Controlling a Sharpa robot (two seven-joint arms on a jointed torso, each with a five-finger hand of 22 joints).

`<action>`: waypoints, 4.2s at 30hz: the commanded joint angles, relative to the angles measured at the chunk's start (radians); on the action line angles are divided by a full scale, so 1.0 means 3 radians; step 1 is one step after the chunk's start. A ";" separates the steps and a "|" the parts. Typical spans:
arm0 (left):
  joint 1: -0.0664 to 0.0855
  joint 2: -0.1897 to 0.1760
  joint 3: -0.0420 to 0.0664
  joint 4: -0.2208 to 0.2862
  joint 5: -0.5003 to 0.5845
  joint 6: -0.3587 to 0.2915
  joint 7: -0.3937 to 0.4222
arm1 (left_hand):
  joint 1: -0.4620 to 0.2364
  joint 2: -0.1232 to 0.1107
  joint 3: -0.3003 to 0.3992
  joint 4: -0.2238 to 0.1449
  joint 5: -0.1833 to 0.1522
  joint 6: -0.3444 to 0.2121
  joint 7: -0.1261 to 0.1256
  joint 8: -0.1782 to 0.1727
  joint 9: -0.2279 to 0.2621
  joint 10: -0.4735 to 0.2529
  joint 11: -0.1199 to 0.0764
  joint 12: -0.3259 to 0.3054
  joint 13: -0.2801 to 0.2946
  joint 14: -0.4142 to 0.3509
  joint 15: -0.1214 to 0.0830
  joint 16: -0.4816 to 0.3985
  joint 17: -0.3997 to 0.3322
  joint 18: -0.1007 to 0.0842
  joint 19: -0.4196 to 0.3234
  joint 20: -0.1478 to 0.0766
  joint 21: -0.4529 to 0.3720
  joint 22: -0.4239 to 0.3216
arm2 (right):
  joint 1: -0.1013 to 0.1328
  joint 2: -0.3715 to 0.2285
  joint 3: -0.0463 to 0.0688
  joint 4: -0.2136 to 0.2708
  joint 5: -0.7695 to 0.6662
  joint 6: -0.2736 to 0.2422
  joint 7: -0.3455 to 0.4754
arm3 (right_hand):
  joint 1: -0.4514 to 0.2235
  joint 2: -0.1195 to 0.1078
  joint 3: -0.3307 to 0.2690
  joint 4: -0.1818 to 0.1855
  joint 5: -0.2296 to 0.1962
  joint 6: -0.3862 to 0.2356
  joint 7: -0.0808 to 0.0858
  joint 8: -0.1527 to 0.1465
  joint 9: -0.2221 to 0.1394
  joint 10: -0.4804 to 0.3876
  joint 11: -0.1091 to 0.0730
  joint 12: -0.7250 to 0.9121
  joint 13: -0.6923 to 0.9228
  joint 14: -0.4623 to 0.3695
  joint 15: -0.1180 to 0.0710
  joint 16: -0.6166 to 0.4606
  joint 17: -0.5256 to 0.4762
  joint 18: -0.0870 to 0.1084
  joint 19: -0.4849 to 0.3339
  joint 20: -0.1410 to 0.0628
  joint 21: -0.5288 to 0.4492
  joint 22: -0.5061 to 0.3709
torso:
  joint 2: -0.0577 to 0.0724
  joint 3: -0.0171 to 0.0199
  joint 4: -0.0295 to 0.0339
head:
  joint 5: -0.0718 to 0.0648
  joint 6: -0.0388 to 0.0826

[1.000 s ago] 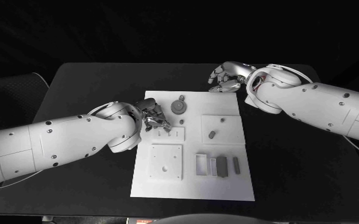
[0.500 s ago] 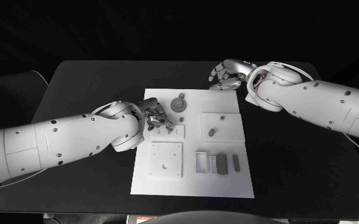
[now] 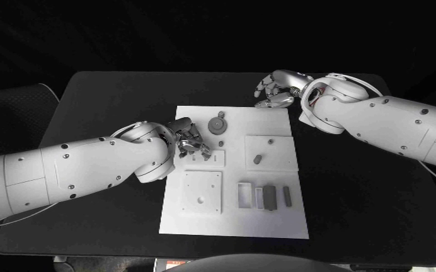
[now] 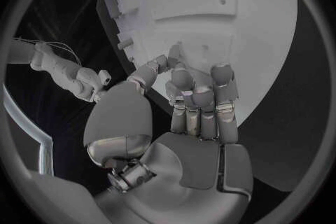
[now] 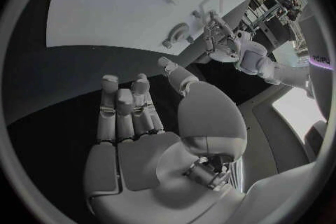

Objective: Assemble the parts on the task board

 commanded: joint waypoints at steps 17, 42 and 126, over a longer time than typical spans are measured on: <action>-0.0023 -0.0056 -0.0008 0.0057 0.0000 0.0076 -0.0033 | -0.0009 0.0018 0.0073 -0.0053 -0.0024 0.0114 -0.0061 0.0215 0.0150 0.0061 -0.0055 0.0013 0.0005 0.0125 -0.0162 0.0009 0.0007 0.0049 0.0082 -0.0064 0.0019 0.0069 | -0.0002 0.0001 0.0001 0.0001 -0.0002 0.0042 0.0023 | -0.0033 0.0008 -0.0003 0.0025 0.0016 0.0000 0.0018 -0.0016 -0.0006 -0.0019 0.0013 0.0014 -0.0003 0.0014 -0.0002 -0.0009 0.0002 0.0039 0.0012 -0.0006 -0.0012 0.0042 | 0.0000 -0.0002 0.0001 | 0.0004 -0.0012; -0.0027 -0.0058 -0.0008 0.0041 -0.0011 0.0126 -0.0061 | -0.0029 0.0012 0.0032 -0.0053 0.0007 0.0108 -0.0060 0.0214 0.0148 0.0056 -0.0054 0.0010 0.0016 0.0119 -0.0163 0.0005 0.0018 0.0050 0.0073 -0.0060 0.0026 0.0069 | -0.0002 -0.0005 0.0001 0.0003 0.0002 0.0039 0.0024 | -0.0046 0.0014 -0.0005 0.0042 0.0016 -0.0001 0.0019 -0.0016 -0.0008 -0.0020 0.0014 0.0015 -0.0007 0.0013 -0.0001 -0.0010 0.0001 0.0039 0.0011 -0.0005 -0.0013 0.0041 | 0.0001 0.0000 -0.0001 | 0.0003 0.0000; -0.0033 -0.0066 -0.0007 0.0037 -0.0034 0.0248 -0.0063 | -0.0201 -0.0051 -0.0183 0.0041 -0.0432 0.0083 -0.0049 0.0196 0.0116 0.0042 -0.0040 -0.0044 0.0038 0.0091 -0.0149 -0.0031 0.0042 0.0065 0.0020 -0.0060 0.0013 0.0059 | -0.0004 -0.0014 0.0001 0.0007 0.0007 0.0030 0.0030 | -0.0046 0.0012 -0.0004 0.0055 0.0016 -0.0003 0.0019 -0.0016 -0.0014 -0.0023 0.0014 0.0020 -0.0015 0.0013 -0.0001 -0.0011 0.0001 0.0039 0.0010 -0.0007 -0.0015 0.0042 | 0.0000 0.0000 0.0001 | -0.0014 0.0003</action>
